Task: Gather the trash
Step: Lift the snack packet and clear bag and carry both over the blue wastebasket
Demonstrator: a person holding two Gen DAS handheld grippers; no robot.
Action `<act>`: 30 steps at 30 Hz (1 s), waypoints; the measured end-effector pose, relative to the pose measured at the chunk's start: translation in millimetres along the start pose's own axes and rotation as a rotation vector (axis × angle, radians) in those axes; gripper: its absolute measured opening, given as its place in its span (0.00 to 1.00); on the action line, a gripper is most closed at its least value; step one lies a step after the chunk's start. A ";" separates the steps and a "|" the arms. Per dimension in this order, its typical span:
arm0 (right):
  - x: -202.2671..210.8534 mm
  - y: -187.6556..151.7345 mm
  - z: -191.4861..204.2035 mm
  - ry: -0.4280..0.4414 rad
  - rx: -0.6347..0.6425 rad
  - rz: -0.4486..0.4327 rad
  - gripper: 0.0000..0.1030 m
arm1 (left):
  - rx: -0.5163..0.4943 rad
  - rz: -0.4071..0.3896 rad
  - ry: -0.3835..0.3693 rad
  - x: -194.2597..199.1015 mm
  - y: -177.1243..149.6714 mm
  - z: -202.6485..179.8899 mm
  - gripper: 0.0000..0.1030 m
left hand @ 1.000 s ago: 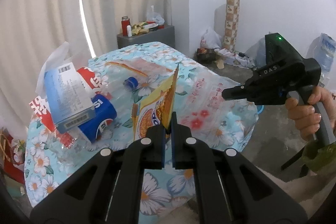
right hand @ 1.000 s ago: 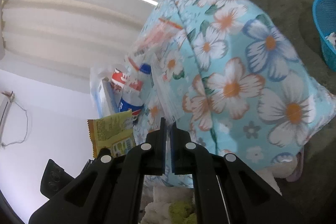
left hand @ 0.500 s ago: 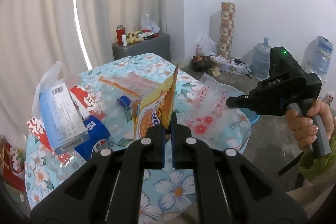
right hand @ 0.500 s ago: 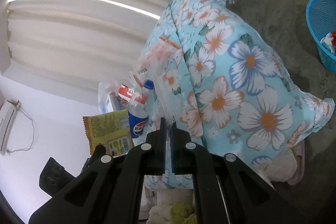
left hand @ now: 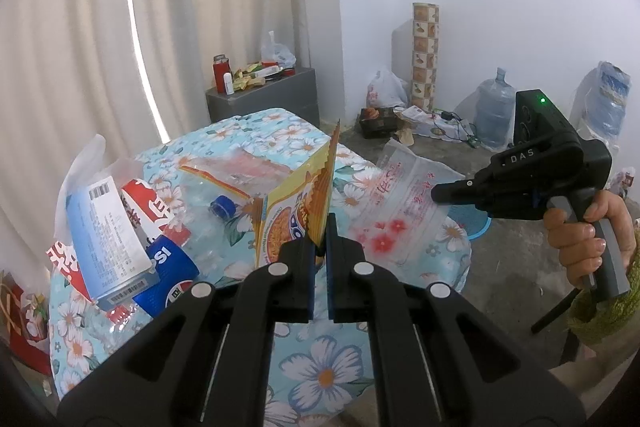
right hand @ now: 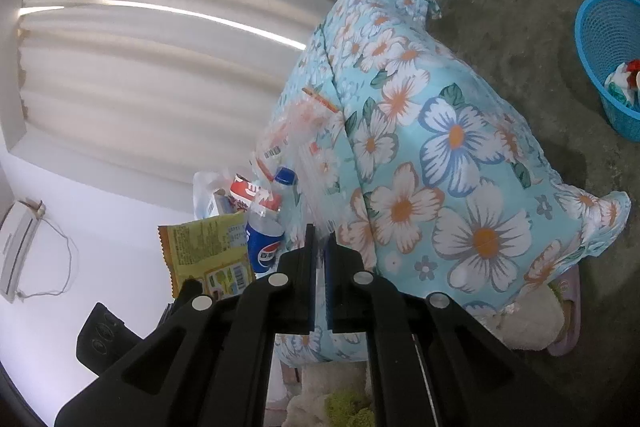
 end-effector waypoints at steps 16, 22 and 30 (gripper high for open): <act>16.8 9.7 -5.3 0.014 -0.014 -0.039 0.04 | -0.016 -0.016 -0.010 -5.9 9.3 -5.9 0.02; 31.3 19.6 -13.0 0.009 -0.027 -0.079 0.04 | -0.019 -0.029 -0.059 -15.9 24.6 -17.6 0.02; 73.2 49.3 -43.9 -0.018 -0.080 -0.201 0.04 | 0.008 -0.024 -0.218 -62.1 67.0 -59.1 0.02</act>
Point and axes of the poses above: each gripper's, at about its wrist camera, not at the fingertips, and x roughly against the way its jaws point, z to its left, y to its top, the point moved 8 cm from there along -x, roughly the way its jaws point, and after that the axes turned 3 degrees about -z, right-handed, at the moved point
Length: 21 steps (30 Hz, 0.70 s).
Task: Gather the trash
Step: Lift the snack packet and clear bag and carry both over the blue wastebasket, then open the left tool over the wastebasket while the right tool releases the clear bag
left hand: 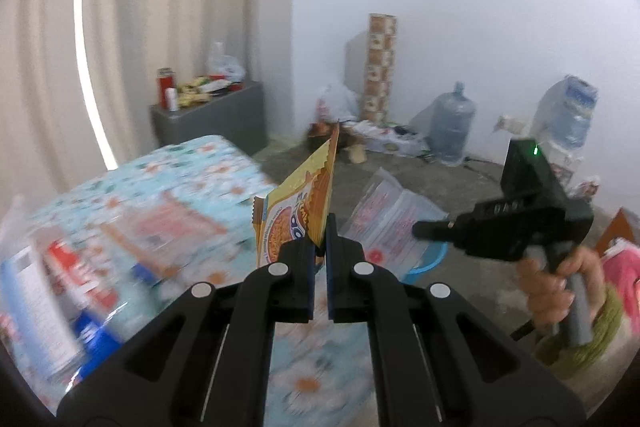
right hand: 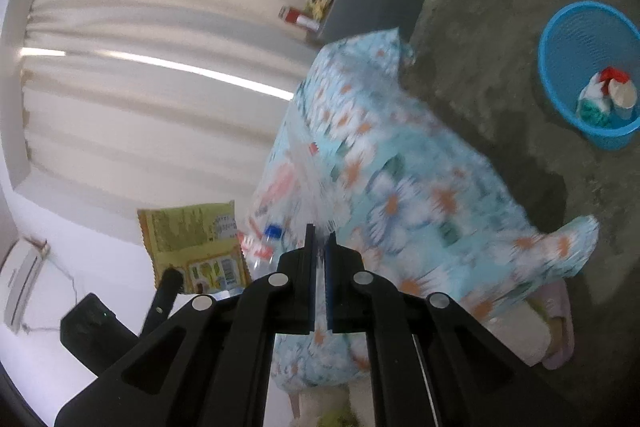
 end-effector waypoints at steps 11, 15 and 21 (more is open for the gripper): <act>78.6 83.7 -134.3 -0.268 -0.210 -0.313 0.04 | 0.194 0.255 -0.330 -175.3 27.6 -83.8 0.02; 79.9 102.0 -191.4 -0.325 -0.312 -0.337 0.04 | 0.219 0.391 -0.348 -259.5 8.5 -115.9 0.02; 48.4 132.3 -268.5 -0.420 -0.407 -0.321 0.06 | 0.161 0.501 -0.333 -354.0 -19.9 -157.6 0.03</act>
Point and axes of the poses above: each gripper's, at about its wrist camera, not at the fingertips, and x roughly against the way its jaws point, z to its left, y to its top, the point moved 8 cm from there along -x, roughly the way its jaws point, and after that the axes turned 3 degrees about -z, right-handed, at the moved point
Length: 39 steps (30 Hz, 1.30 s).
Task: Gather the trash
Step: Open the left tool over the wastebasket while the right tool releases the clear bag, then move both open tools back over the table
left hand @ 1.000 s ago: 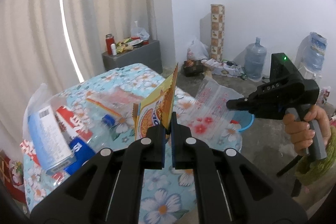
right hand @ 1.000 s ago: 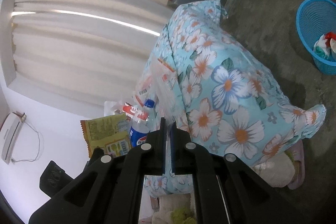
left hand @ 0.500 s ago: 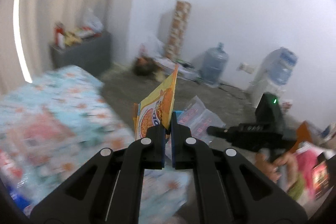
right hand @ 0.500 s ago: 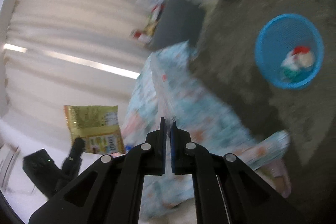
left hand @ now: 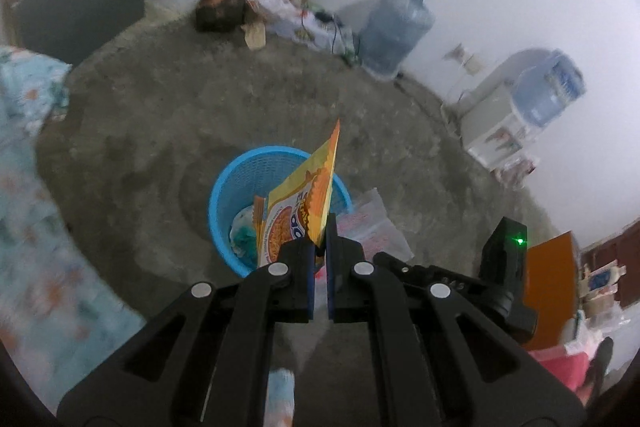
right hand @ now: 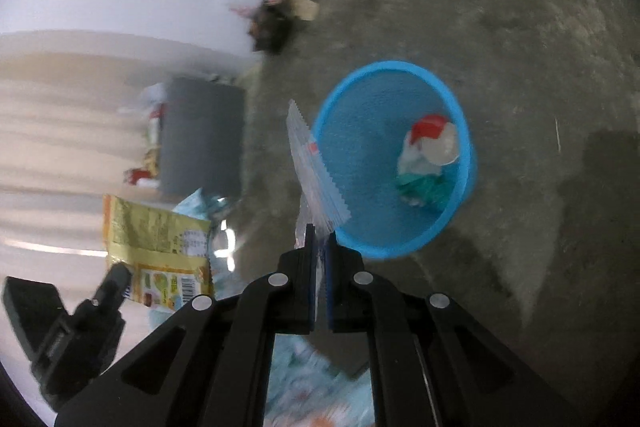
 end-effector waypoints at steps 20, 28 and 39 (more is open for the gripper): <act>-13.7 -10.9 -35.9 -0.037 -0.057 -0.046 0.50 | 0.018 -0.143 0.124 30.9 33.6 4.8 0.59; 50.5 -54.1 99.0 0.086 0.259 -0.129 0.66 | -0.089 -0.328 0.133 184.3 3.7 -28.6 0.72; 113.9 -154.1 226.7 0.095 0.694 -0.214 0.90 | -0.065 -0.523 0.249 355.2 -88.9 -1.6 0.79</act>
Point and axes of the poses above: each gripper's, at about its wrist camera, not at the fingertips, and x roughly against the way its jaws point, z to its left, y to its top, the point moved 8 cm from there along -x, roughly the way its jaws point, and after that the axes turned 3 degrees about -z, right-handed, at the moved point
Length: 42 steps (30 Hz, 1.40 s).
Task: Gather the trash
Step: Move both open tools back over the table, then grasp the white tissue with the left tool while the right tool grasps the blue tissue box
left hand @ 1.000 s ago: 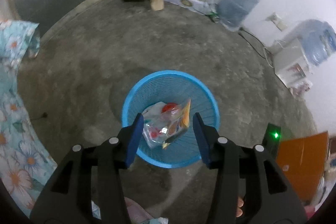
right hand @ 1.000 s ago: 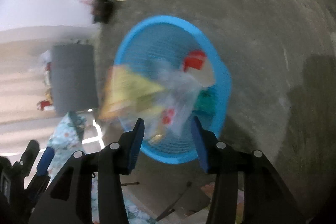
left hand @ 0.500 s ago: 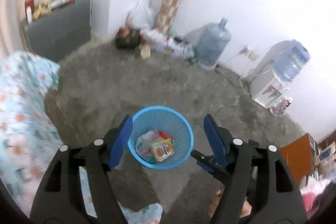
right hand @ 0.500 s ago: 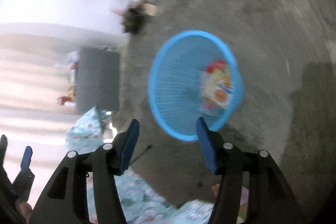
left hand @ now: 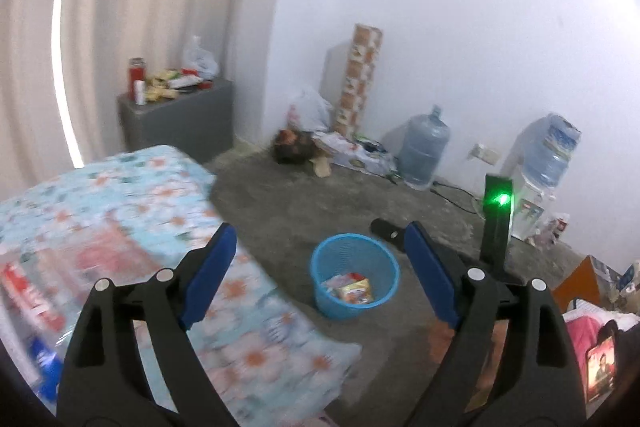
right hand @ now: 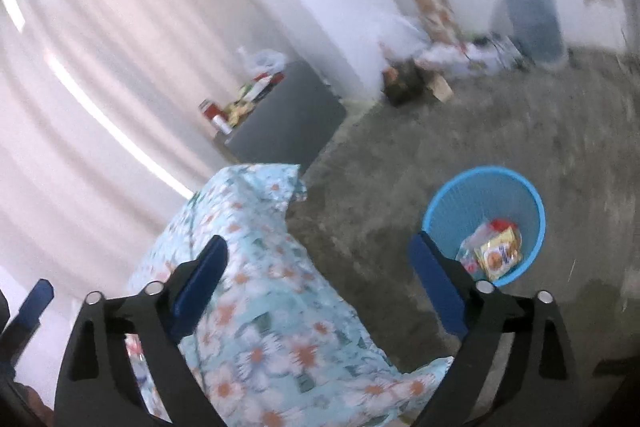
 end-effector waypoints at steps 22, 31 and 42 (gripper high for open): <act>7.2 -81.1 118.6 -0.173 0.557 0.086 0.94 | 0.257 -0.031 0.483 209.4 -136.6 189.7 0.80; -5.5 -132.2 155.2 0.057 0.464 0.230 0.94 | 0.325 0.014 0.567 221.2 -196.1 230.1 0.80; -36.1 -182.7 194.8 0.264 0.367 0.454 0.78 | 0.355 -0.140 0.544 220.9 -160.4 267.5 0.80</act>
Point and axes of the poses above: each gripper's, at about its wrist camera, not at the fingertips, and x roughly against the way its jaws point, z to its left, y to its top, the point moved 8 cm from there along -x, roughly the way its jaws point, and after that the axes turned 3 degrees about -z, right-handed, at the moved point
